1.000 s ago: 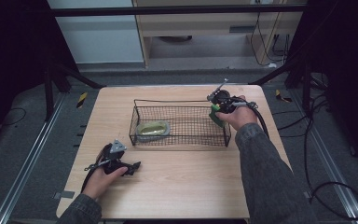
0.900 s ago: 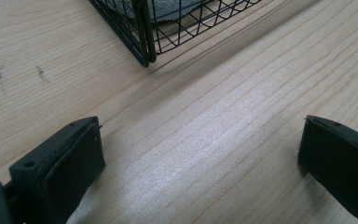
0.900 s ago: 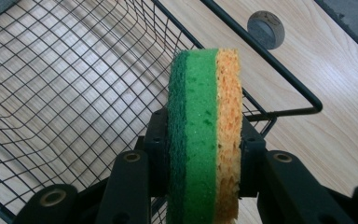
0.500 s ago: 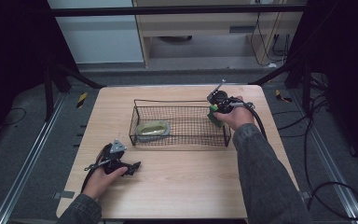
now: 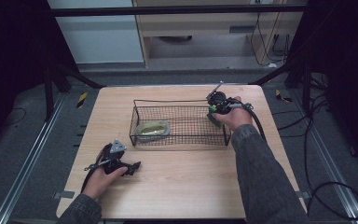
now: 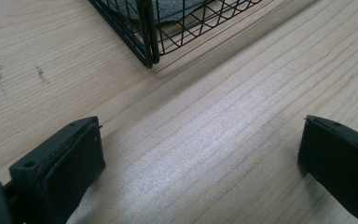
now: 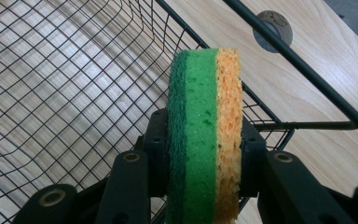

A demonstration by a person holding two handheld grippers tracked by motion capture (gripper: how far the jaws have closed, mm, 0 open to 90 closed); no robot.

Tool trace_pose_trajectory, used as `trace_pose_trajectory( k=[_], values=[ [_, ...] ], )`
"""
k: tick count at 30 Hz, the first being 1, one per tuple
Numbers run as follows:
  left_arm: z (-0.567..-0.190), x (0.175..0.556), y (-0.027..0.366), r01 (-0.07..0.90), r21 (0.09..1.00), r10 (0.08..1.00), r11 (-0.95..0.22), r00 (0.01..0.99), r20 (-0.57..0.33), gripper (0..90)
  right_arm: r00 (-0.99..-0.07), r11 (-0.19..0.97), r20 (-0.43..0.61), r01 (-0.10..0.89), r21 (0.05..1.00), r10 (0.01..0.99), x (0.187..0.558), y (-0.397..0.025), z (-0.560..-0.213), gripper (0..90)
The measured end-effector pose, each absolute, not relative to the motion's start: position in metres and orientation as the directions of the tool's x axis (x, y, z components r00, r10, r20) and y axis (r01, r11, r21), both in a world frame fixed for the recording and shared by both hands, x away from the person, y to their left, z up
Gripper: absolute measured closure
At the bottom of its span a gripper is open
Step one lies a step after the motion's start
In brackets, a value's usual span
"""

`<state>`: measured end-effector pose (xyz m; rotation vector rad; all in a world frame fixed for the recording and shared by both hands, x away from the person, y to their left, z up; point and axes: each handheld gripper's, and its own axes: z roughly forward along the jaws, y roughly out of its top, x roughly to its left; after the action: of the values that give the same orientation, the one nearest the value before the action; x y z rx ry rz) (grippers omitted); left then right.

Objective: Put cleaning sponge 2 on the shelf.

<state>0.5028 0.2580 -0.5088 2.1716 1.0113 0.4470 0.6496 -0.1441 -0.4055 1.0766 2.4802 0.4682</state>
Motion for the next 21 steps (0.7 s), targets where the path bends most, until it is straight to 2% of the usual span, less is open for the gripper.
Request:
trace_pose_trajectory(
  k=[17, 20, 21],
  values=[
    [-0.5088, 0.5028, 0.258, 0.533, 0.711, 0.77, -0.458, 0.637, 0.019, 0.0, -0.62, 0.634, -0.203, 0.628, 0.451, 0.758, 0.6488, -0.1443, -0.4143, 63.5],
    [-0.5088, 0.5028, 0.2579, 0.533, 0.711, 0.77, -0.458, 0.637, 0.019, 0.0, -0.615, 0.632, -0.202, 0.637, 0.442, 0.762, 0.6485, -0.1441, -0.4147, 60.0],
    [-0.5088, 0.5029, 0.2579, 0.533, 0.711, 0.77, -0.458, 0.637, 0.019, 0.0, -0.615, 0.633, -0.205, 0.637, 0.44, 0.761, 0.6483, -0.1439, -0.4148, 55.8]
  ],
)
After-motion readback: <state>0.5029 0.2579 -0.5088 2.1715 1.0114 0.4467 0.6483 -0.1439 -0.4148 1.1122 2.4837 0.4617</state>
